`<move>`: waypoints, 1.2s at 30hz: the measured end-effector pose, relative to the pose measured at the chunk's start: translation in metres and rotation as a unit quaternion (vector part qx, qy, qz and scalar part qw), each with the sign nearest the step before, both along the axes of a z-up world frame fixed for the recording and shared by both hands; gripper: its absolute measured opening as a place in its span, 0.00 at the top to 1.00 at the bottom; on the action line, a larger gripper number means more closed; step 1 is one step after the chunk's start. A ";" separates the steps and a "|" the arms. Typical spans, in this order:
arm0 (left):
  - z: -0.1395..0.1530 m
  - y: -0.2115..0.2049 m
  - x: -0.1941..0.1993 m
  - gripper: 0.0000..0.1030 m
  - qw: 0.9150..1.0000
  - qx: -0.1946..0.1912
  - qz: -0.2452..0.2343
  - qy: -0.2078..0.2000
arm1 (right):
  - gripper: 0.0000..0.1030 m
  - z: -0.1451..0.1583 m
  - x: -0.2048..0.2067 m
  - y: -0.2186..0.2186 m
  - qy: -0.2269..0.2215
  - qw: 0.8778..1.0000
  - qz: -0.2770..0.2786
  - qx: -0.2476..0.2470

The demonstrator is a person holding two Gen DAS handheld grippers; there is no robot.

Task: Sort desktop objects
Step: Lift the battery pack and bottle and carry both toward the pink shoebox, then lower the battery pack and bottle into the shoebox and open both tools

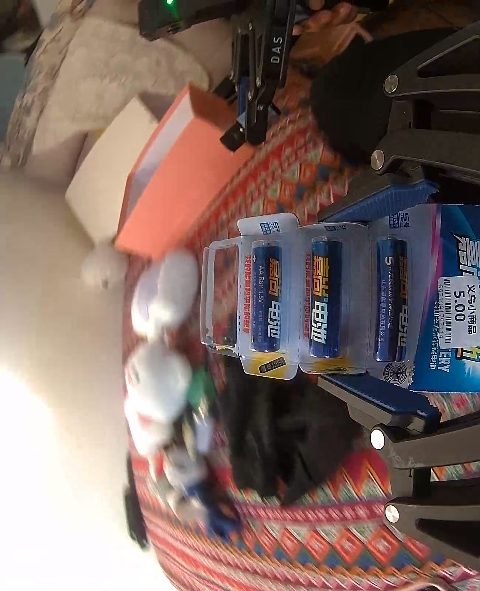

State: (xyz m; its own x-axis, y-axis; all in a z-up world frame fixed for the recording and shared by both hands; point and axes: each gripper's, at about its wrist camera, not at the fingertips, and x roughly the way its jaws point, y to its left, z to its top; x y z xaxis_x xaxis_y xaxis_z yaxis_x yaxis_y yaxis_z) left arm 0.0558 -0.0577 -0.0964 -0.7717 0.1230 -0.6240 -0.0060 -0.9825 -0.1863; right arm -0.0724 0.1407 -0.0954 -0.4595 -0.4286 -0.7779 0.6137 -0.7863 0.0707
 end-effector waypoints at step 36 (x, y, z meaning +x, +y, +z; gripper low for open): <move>0.116 0.230 -0.286 0.37 0.969 -0.013 -0.237 0.068 | 0.75 0.092 -0.149 0.228 0.113 0.965 -0.229 -0.052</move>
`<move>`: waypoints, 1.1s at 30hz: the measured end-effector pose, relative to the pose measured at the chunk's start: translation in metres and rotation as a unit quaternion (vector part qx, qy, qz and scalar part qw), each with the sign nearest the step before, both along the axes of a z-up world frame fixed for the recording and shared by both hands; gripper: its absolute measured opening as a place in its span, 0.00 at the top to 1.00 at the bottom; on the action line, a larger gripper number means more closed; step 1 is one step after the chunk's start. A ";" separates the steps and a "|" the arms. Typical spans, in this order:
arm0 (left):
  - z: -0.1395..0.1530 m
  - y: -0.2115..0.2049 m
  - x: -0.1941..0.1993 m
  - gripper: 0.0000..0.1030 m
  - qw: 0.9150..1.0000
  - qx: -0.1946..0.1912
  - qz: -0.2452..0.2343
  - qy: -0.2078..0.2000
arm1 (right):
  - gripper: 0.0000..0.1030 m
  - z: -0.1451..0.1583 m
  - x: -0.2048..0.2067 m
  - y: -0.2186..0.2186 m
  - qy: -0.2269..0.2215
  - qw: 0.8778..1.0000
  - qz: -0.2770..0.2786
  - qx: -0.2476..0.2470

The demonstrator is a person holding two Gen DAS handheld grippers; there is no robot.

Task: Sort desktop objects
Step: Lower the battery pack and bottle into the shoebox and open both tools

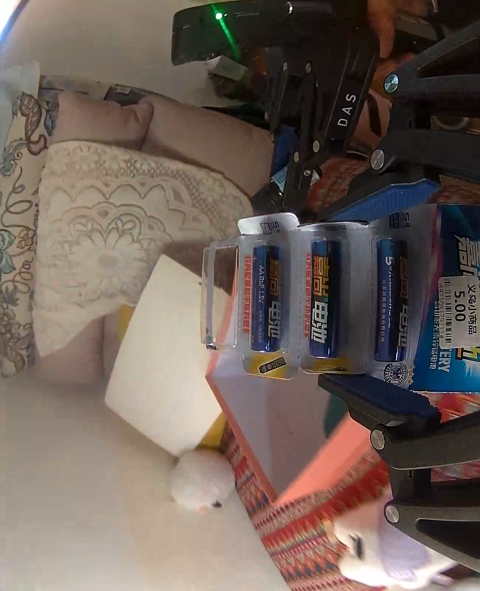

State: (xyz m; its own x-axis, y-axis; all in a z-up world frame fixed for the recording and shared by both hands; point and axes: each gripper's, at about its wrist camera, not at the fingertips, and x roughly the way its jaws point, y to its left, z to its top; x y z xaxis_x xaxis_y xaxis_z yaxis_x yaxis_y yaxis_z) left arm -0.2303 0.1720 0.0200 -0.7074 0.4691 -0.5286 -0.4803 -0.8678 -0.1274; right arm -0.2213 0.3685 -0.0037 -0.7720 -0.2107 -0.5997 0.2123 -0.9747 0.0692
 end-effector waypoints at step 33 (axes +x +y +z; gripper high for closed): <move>-0.033 -0.063 0.015 0.03 0.990 -0.003 0.138 -0.026 | 0.21 -0.024 -0.033 -0.027 -0.004 0.999 0.025 -0.036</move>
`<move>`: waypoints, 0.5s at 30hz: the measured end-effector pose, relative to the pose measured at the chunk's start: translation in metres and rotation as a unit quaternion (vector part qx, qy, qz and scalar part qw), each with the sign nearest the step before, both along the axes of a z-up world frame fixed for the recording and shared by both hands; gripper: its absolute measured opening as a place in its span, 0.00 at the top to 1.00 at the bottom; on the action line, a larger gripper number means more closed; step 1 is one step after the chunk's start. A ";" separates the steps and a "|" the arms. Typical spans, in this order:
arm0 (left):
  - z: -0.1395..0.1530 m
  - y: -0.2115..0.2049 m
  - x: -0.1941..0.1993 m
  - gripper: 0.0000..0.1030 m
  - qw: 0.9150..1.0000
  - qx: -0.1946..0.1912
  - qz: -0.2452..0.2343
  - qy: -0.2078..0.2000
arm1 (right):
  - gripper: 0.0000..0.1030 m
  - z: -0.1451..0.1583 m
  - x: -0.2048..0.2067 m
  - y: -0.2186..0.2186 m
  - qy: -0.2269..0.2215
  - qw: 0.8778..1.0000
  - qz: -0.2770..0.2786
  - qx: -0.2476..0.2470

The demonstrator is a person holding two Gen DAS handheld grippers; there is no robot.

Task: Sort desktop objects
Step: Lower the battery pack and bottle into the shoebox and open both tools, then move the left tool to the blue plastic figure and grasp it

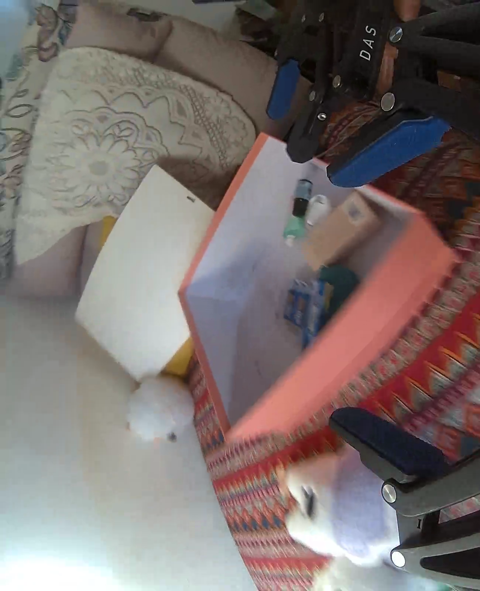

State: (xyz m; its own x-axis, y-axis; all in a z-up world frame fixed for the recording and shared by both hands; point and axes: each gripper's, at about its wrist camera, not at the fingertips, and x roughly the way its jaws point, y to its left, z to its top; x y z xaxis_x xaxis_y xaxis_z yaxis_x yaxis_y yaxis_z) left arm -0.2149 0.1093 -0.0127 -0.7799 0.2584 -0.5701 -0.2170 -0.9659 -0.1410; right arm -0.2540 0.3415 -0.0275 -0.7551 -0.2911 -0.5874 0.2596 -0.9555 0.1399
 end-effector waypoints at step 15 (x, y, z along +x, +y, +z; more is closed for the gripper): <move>-0.076 -0.268 0.166 0.02 0.967 -0.030 0.245 -0.071 | 0.21 -0.043 0.081 -0.232 -0.068 0.975 0.208 0.036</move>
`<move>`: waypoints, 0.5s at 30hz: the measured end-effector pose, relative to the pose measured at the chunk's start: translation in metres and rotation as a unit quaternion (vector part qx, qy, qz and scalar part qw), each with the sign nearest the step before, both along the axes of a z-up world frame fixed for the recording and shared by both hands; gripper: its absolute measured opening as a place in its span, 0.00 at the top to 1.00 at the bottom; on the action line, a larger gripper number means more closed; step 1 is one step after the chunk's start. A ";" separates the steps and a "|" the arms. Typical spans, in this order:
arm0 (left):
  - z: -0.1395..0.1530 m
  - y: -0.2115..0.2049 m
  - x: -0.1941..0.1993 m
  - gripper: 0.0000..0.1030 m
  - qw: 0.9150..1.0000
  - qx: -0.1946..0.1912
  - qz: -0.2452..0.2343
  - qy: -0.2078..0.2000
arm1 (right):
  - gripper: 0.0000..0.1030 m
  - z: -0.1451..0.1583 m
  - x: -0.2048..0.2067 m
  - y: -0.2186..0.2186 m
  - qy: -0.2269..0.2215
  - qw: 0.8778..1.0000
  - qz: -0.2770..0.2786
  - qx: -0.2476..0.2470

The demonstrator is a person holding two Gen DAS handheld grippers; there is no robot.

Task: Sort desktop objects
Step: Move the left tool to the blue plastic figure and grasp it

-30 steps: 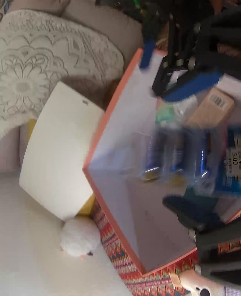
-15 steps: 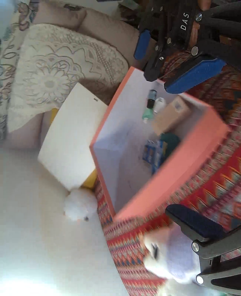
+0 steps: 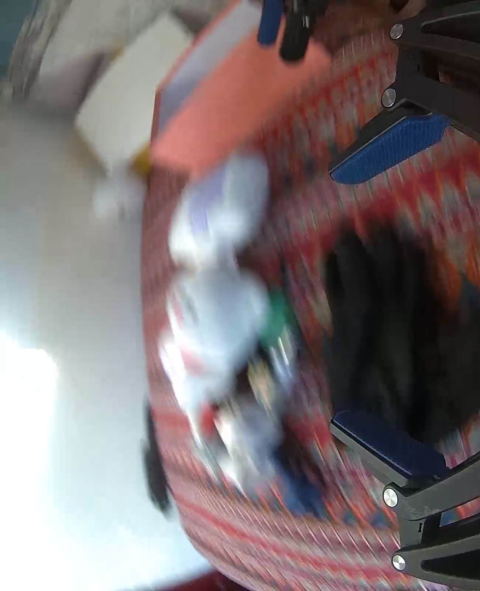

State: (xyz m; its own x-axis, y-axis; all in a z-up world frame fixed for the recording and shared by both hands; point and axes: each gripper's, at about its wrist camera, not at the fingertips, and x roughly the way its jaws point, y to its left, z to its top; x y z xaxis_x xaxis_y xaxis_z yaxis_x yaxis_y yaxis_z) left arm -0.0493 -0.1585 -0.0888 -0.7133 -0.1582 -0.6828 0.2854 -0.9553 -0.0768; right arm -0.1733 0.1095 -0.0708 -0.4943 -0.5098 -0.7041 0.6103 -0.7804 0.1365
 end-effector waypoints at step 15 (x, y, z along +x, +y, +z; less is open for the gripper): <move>-0.088 -0.123 -0.012 0.02 0.994 0.015 0.075 -0.076 | 0.23 -0.086 -0.042 -0.206 -0.058 0.989 0.100 0.094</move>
State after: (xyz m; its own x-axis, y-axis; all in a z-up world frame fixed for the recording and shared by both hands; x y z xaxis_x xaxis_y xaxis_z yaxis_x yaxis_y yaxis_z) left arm -0.0612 -0.2812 -0.1770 -0.5718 -0.2332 -0.7865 0.4346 -0.8993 -0.0493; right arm -0.2153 -0.0964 -0.1570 -0.3066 -0.4440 -0.8419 0.7442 -0.6633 0.0787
